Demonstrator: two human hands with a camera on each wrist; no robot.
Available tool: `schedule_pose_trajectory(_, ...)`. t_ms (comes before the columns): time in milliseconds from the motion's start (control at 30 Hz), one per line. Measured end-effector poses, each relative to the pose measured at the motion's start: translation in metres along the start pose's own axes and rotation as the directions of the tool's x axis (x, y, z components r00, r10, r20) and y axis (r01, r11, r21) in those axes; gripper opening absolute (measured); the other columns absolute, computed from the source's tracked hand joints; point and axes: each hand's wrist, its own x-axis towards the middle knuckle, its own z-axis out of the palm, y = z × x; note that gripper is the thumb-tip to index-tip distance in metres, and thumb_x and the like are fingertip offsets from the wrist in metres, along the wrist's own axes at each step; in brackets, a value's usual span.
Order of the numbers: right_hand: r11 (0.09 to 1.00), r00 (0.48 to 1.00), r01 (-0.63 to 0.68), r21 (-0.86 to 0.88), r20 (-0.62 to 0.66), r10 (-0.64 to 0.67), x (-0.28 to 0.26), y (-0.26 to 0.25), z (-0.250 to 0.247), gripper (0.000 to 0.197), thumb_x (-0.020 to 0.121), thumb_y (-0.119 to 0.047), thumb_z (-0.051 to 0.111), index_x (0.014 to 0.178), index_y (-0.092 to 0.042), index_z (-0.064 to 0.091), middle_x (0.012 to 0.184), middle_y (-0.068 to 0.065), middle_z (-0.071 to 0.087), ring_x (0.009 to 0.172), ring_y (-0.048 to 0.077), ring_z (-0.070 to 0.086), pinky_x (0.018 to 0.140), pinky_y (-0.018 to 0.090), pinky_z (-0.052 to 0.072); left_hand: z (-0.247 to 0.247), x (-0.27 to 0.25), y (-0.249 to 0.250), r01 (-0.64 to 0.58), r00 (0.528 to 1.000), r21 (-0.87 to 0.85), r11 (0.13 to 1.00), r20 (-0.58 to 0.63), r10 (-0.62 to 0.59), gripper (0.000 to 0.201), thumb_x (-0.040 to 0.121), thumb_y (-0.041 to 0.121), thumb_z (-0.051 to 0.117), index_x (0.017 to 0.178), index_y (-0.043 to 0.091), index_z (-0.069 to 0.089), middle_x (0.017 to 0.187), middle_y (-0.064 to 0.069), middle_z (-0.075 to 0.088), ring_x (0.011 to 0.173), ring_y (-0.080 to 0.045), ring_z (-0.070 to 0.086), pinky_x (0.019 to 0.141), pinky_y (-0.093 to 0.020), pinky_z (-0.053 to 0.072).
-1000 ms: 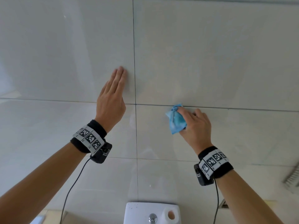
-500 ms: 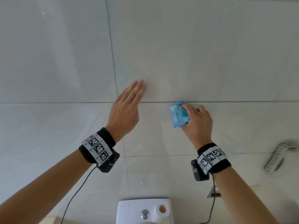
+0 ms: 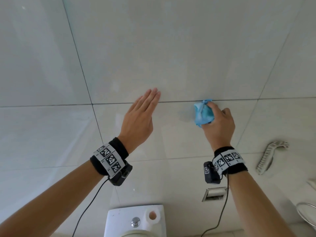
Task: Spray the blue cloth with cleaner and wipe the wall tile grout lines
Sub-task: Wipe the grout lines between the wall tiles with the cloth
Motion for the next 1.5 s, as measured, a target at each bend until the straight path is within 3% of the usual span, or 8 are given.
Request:
schedule_pose_trajectory(333, 0.961, 0.956, -0.264, 0.086, -0.106, 0.272, 0.012, 0.103, -0.032, 0.063, 0.077, -0.01, 0.082, 0.134, -0.028, 0.062, 0.108, 0.004, 0.054, 0.087, 0.019, 0.058, 0.076, 0.032, 0.05, 0.041, 0.015, 0.056, 0.025, 0.999, -0.02, 0.999, -0.046, -0.026, 0.077, 0.089, -0.006, 0.045, 0.163, 0.008, 0.028, 0.17, -0.006, 0.026, 0.159, -0.019, 0.02, 0.128, -0.04, 0.023)
schedule_pose_trajectory(467, 0.926, 0.904, -0.278, 0.256, -0.256, 0.342, 0.024, 0.154, -0.031, 0.059, 0.076, -0.009, 0.082, 0.132, -0.018, 0.065, 0.11, 0.014, 0.063, 0.094, 0.022, 0.06, 0.078, 0.033, 0.051, 0.077, 0.037, 0.096, 0.111, 0.993, 0.082, 0.99, -0.051, -0.107, 0.084, 0.098, 0.025, 0.062, 0.166, 0.01, 0.015, 0.174, -0.004, 0.011, 0.161, -0.019, 0.007, 0.129, -0.039, 0.02)
schedule_pose_trajectory(633, 0.96, 0.963, -0.038, 0.277, -0.246, 0.109, 0.017, 0.169, -0.007, 0.072, 0.068, -0.013, 0.095, 0.134, -0.011, 0.066, 0.109, 0.0, 0.065, 0.095, 0.026, 0.059, 0.083, 0.024, 0.047, 0.106, 0.063, 0.138, 0.183, 0.981, 0.185, 0.965, 0.025, -0.191, 0.121, 0.081, 0.053, 0.078, 0.166, 0.009, 0.006, 0.175, -0.005, 0.001, 0.161, -0.02, -0.001, 0.131, -0.039, 0.014)
schedule_pose_trajectory(767, 0.929, 0.944, 0.326, 0.176, -0.107, -0.311, 0.027, 0.171, -0.011, 0.062, 0.074, -0.004, 0.085, 0.132, -0.015, 0.068, 0.118, -0.003, 0.074, 0.092, 0.023, 0.059, 0.079, 0.039, 0.055, 0.112, 0.082, 0.158, 0.203, 0.977, 0.233, 0.951, 0.02, -0.213, 0.128, 0.074, 0.051, 0.085, 0.166, 0.007, 0.008, 0.175, -0.007, 0.002, 0.162, -0.022, 0.002, 0.13, -0.043, 0.018)
schedule_pose_trajectory(1000, 0.918, 0.935, 0.348, 0.189, -0.14, -0.325, 0.028, 0.164, -0.005, 0.047, 0.081, -0.003, 0.076, 0.126, -0.014, 0.073, 0.123, -0.007, 0.074, 0.084, 0.021, 0.056, 0.072, 0.037, 0.055, 0.097, 0.092, 0.161, 0.159, 0.972, 0.31, 0.937, 0.118, -0.203, 0.136, 0.067, 0.042, 0.093, 0.166, 0.009, 0.007, 0.175, -0.006, 0.002, 0.161, -0.022, 0.002, 0.13, -0.044, 0.018)
schedule_pose_trajectory(1267, 0.786, 0.8, 0.598, 0.155, -0.067, -0.596, 0.036, 0.113, 0.011, 0.047, 0.083, -0.001, 0.075, 0.128, -0.017, 0.068, 0.135, -0.006, 0.07, 0.084, 0.022, 0.053, 0.075, 0.036, 0.048, 0.068, 0.084, 0.146, 0.202, 0.952, 0.349, 0.915, 0.148, -0.266, 0.14, 0.065, 0.041, 0.095, 0.166, 0.009, 0.003, 0.175, -0.007, 0.0, 0.162, -0.023, 0.0, 0.13, -0.044, 0.016)
schedule_pose_trajectory(1400, 0.926, 0.936, 0.324, 0.192, -0.205, -0.285, 0.089, 0.132, -0.024, 0.058, 0.072, -0.008, 0.081, 0.129, -0.015, 0.07, 0.095, 0.004, 0.067, 0.084, 0.025, 0.048, 0.07, 0.037, 0.044, 0.057, 0.095, 0.145, 0.205, 0.96, 0.318, 0.926, 0.117, -0.253, 0.139, 0.068, 0.048, 0.092, 0.166, 0.008, 0.002, 0.175, -0.007, -0.002, 0.161, -0.023, -0.001, 0.131, -0.043, 0.013)
schedule_pose_trajectory(1500, 0.943, 0.943, 0.085, 0.321, -0.332, 0.028, 0.13, 0.151, -0.049, 0.064, 0.073, -0.019, 0.084, 0.135, -0.017, 0.065, 0.1, -0.019, 0.053, 0.093, 0.025, 0.055, 0.073, 0.037, 0.052, 0.047, 0.108, 0.146, 0.21, 0.967, 0.283, 0.936, 0.08, -0.241, 0.133, 0.075, 0.051, 0.087, 0.166, 0.008, 0.0, 0.175, -0.006, -0.003, 0.161, -0.021, -0.003, 0.131, -0.043, 0.014)
